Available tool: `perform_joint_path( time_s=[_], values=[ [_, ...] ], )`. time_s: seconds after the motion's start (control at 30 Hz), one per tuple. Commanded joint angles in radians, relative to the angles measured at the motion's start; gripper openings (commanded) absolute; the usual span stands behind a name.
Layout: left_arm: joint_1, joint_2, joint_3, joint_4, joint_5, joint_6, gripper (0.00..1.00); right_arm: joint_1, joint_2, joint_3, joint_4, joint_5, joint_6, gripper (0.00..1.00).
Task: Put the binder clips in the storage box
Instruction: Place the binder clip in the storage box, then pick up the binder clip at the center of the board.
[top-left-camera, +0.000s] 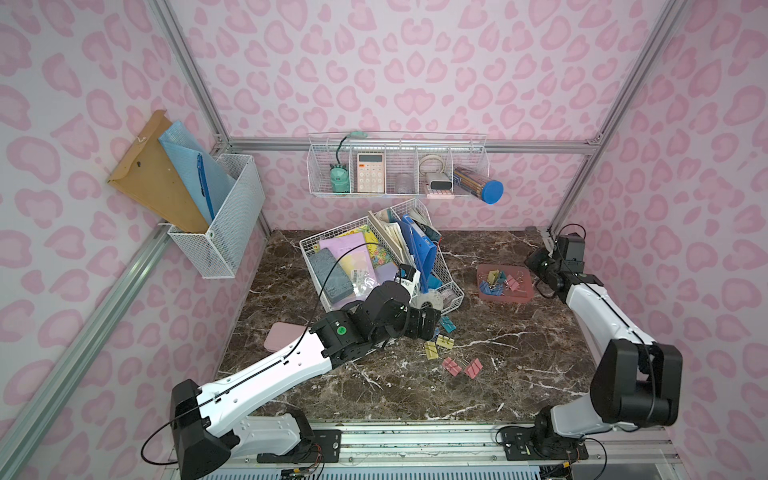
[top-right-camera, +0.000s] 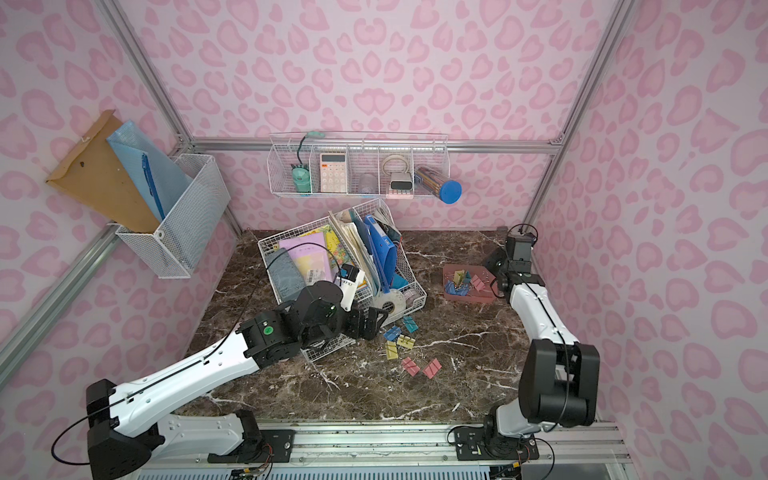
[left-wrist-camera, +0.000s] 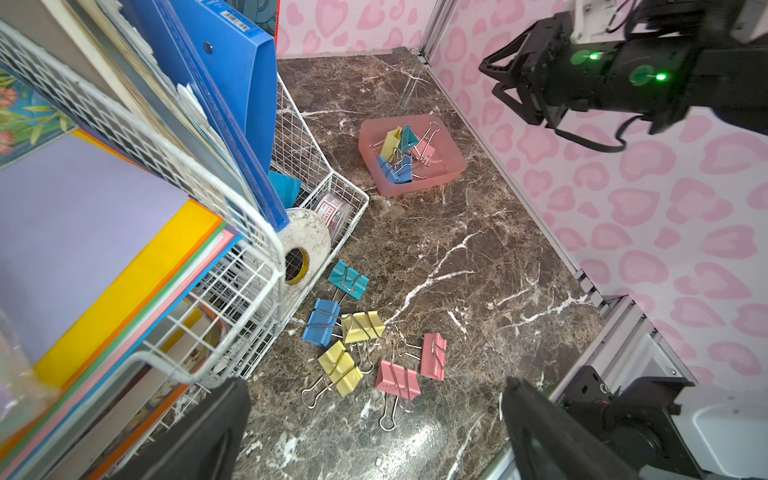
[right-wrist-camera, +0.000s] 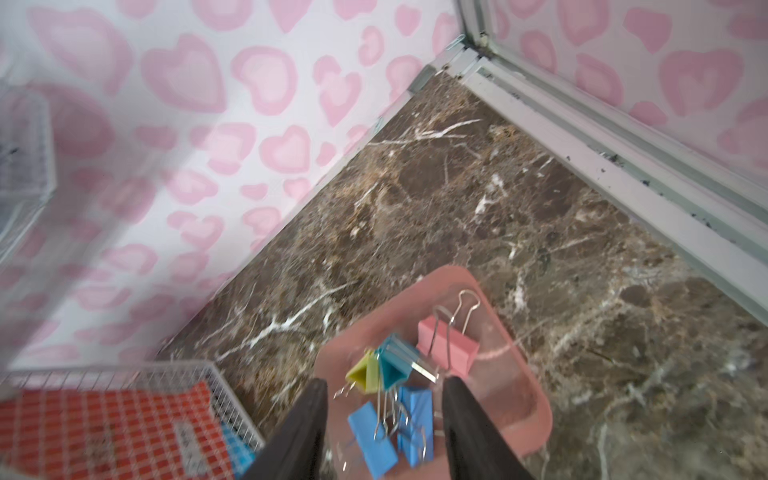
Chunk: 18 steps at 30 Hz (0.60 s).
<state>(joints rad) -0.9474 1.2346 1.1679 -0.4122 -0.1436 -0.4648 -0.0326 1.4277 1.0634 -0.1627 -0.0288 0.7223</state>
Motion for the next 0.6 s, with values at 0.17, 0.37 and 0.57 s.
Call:
perform_joint_path(
  time_s=[0.17, 0.37, 0.57],
  values=[
    [0.001, 0.014, -0.013, 0.055, -0.011, 0.008, 1.0, 0.475, -0.221, -0.157, -0.573, 0.289, 0.396, 0.48],
    [0.002, 0.001, -0.041, 0.029, -0.106, -0.104, 0.99, 0.748, -0.118, -0.179, -0.716, 0.242, 0.556, 0.45],
    [0.049, -0.111, -0.165, 0.022, -0.192, -0.241, 0.99, 0.901, 0.035, -0.103, -0.775, 0.252, 0.584, 0.49]
  ],
)
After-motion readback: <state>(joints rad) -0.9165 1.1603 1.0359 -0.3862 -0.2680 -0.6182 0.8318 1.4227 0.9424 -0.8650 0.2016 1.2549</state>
